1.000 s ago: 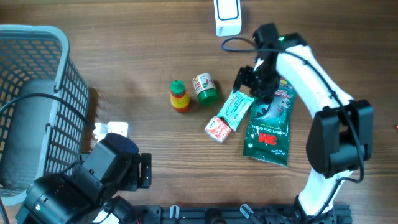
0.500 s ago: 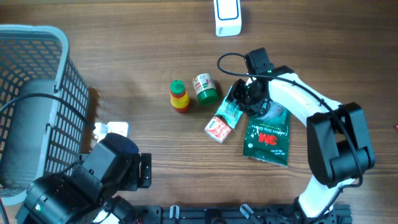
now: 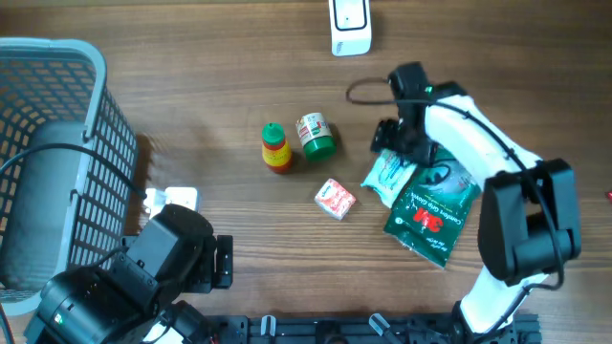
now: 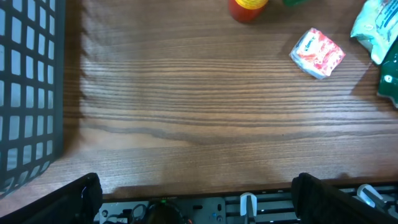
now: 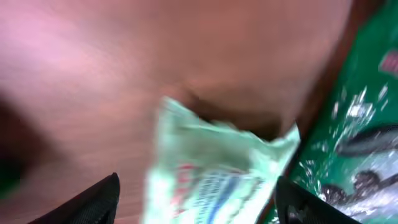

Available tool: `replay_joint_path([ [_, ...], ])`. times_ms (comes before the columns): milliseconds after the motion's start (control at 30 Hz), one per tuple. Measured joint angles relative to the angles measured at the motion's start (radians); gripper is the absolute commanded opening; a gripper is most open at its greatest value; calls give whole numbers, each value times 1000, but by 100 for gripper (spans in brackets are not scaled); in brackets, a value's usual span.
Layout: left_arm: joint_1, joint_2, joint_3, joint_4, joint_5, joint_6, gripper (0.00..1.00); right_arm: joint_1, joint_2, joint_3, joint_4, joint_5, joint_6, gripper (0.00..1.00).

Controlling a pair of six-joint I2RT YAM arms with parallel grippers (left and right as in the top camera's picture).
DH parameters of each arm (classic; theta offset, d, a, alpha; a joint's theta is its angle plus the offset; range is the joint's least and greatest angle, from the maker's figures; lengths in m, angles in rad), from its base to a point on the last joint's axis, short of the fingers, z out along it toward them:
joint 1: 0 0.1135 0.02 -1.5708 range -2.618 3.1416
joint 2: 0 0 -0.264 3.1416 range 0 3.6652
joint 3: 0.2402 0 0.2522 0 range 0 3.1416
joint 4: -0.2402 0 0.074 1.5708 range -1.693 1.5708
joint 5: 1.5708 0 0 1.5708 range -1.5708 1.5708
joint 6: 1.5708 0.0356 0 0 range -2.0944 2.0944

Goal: Scan the item barcode
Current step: 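Grasp the light-green wipes pack with the right gripper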

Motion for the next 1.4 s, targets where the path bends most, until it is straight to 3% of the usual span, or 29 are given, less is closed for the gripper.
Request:
replay_joint_path([
  [133, 0, 0, 0, 0, 0, 0, 100, 42, -93, 45, -12, 3, -43, 85],
  [300, 0, 0, 0, 0, 0, 0, 100, 119, -108, 37, -45, 3, -14, 51],
  [433, 0, 0, 0, 0, 0, 0, 100, 209, -108, -38, 80, 3, 2, 49],
  [700, 0, 0, 0, 0, 0, 0, 100, 240, -104, -189, 112, 3, 20, 50],
  [900, 0, 0, 0, 0, 0, 0, 100, 240, -103, -190, -21, 22, -36, 54],
  [1133, 0, 0, 0, 0, 0, 0, 100, 240, -103, -182, -152, 199, -21, 61],
  [1400, 0, 0, 0, 0, 0, 0, 100, 240, -103, -126, -61, 232, -241, 66],
])
